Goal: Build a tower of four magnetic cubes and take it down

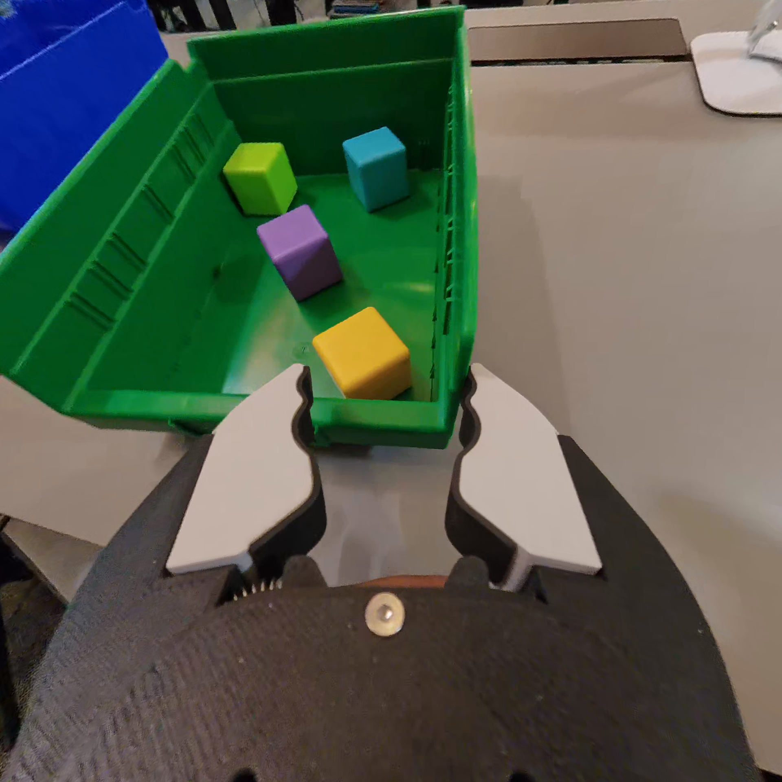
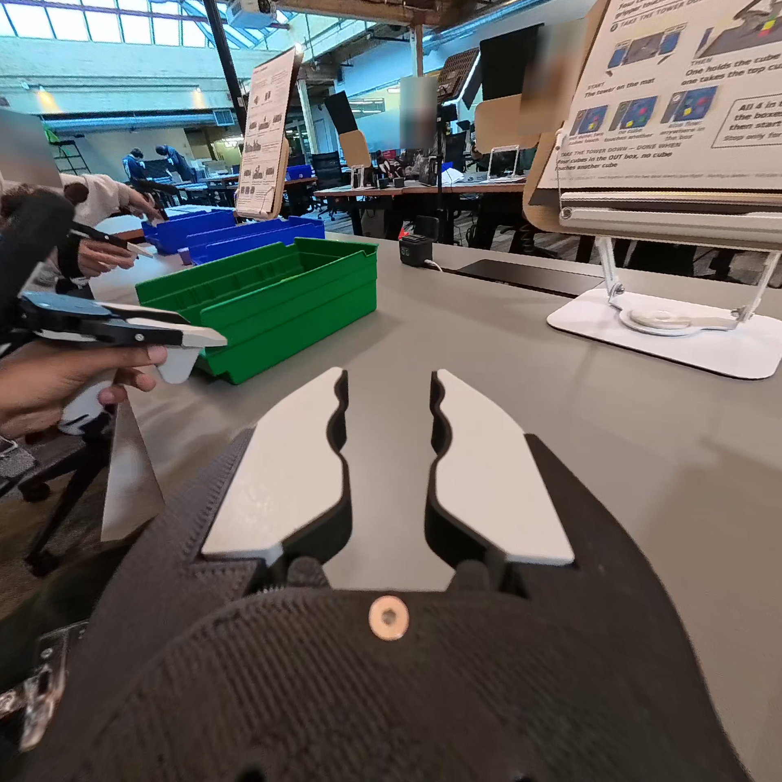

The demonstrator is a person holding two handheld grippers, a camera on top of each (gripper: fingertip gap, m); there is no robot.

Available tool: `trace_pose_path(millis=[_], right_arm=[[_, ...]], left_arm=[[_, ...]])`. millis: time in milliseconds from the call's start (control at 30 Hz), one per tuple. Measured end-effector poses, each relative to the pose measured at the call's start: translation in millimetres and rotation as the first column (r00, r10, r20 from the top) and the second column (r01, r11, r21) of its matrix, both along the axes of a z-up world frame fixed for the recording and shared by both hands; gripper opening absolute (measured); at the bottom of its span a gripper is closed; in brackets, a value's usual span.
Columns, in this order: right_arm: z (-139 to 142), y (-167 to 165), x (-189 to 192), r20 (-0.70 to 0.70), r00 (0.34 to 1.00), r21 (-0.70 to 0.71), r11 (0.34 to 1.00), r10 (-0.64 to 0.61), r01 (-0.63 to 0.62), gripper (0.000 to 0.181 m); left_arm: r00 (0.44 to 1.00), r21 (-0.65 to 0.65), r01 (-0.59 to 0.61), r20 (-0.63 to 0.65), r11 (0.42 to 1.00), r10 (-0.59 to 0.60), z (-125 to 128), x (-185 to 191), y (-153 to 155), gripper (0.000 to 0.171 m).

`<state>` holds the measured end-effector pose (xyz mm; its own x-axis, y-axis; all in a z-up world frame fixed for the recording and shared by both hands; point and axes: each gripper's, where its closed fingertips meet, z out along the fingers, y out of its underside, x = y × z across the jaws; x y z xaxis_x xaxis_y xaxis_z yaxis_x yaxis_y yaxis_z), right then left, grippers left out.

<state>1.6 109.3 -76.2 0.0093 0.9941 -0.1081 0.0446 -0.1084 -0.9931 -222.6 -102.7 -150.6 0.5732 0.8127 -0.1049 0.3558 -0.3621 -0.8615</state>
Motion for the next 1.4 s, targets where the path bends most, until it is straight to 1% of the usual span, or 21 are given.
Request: trace_pose_path(millis=[167,233,333,400,467,500,533,600,667,700,767,800,833,867,933,1067,1133,1200,1267,1333,1400], right_arm=[[-4.5,-3.0,-5.0,0.018,1.000,0.034,0.999,0.011,-0.011,0.036],[-5.4,-4.2,-6.1,0.023,1.000,0.050,0.999,0.013,-0.014,0.036],[-6.3,-3.4,-6.6,0.029,1.000,0.072,0.997,0.008,-0.010,0.035],[-7.3,-1.6,-6.4,0.032,0.999,0.077,0.997,0.003,-0.005,0.035],[-7.7,0.4,-6.2,0.033,0.999,0.075,0.997,-0.002,0.000,0.035],[-8.3,1.3,-6.2,0.034,0.999,0.072,0.997,-0.003,0.001,0.035],[-9.5,1.5,-6.4,0.038,0.999,0.069,0.998,-0.001,-0.001,0.035],[-14.2,0.0,-7.2,0.055,0.998,0.065,0.998,0.009,-0.012,0.035],[-19.3,-2.4,-7.6,0.073,0.997,0.073,0.997,0.014,-0.019,0.035],[-21.5,-3.6,-7.5,0.079,0.997,0.082,0.996,0.012,-0.019,0.035],[-26.2,-7.8,-8.2,0.088,0.996,0.103,0.994,0.015,-0.025,0.034],[-28.0,-11.1,-9.1,0.093,0.995,0.115,0.993,0.024,-0.035,0.034],[-28.2,-15.9,-9.8,0.090,0.995,0.128,0.991,0.040,-0.051,0.034],[-26.4,-21.7,-10.1,0.078,0.995,0.138,0.988,0.062,-0.072,0.033],[-22.0,-32.4,-10.0,0.057,0.994,0.149,0.983,0.096,-0.103,0.033],[-18.7,-44.9,-7.3,0.042,0.991,0.163,0.978,0.126,-0.131,0.032],[-19.1,-45.4,-5.9,0.036,0.992,0.161,0.979,0.123,-0.127,0.031],[-17.6,-45.2,-4.7,0.011,0.992,0.133,0.983,0.126,-0.127,0.031],[-15.7,-45.0,-3.9,-0.013,0.991,0.089,0.987,0.136,-0.135,0.031],[-16.1,-43.3,-4.3,-0.017,0.990,0.057,0.989,0.139,-0.138,0.031],[-17.4,-40.5,-4.9,-0.009,0.991,0.046,0.990,0.136,-0.135,0.032]], left_arm=[[0.998,-0.014,-0.056,-0.006,0.998,0.056,1.7,-12.1,-25.5,0.068],[0.999,-0.005,-0.038,-0.013,0.999,0.038,4.3,-13.4,-27.8,0.067],[0.997,0.046,0.070,-0.033,0.996,-0.069,16.5,-2.7,-17.4,0.071],[0.986,0.113,0.143,-0.103,0.983,-0.132,39.5,4.6,-13.4,0.073],[0.962,0.189,0.258,-0.146,0.947,-0.233,66.4,19.0,-10.4,0.072],[0.955,0.215,0.280,-0.156,0.936,-0.251,79.6,21.9,-13.8,0.072],[0.952,0.219,0.294,-0.157,0.930,-0.264,90.5,21.9,-19.2,0.073],[0.944,0.162,0.322,-0.123,0.933,-0.305,100.5,16.0,-31.4,0.072],[0.913,0.048,0.407,-0.054,0.912,-0.404,94.9,9.7,-37.8,0.059],[0.872,-0.002,0.489,-0.009,0.872,-0.489,88.3,10.2,-34.7,0.054],[0.741,-0.122,0.671,0.083,0.732,-0.666,68.1,8.9,-27.1,0.059],[0.709,-0.212,0.704,0.173,0.678,-0.683,52.6,-3.0,-32.6,0.059],[0.687,-0.300,0.726,0.287,0.618,-0.667,37.8,-16.1,-42.5,0.059],[0.677,-0.368,0.735,0.364,0.570,-0.639,28.9,-29.8,-50.9,0.061],[0.646,-0.413,0.762,0.428,0.499,-0.632,22.2,-47.5,-53.7,0.060],[0.562,-0.388,0.825,0.489,0.411,-0.667,8.5,-54.3,-36.2,0.061],[0.519,-0.405,0.850,0.529,0.337,-0.672,-5.2,-51.4,-31.1,0.062],[0.497,-0.436,0.858,0.571,0.271,-0.654,-19.3,-50.7,-31.2,0.065],[0.498,-0.459,0.854,0.588,0.244,-0.637,-28.1,-54.6,-29.7,0.060],[0.487,-0.449,0.862,0.605,0.236,-0.630,-32.9,-56.4,-27.4,0.062],[0.466,-0.428,0.876,0.625,0.224,-0.626,-37.3,-55.1,-27.0,0.054]])
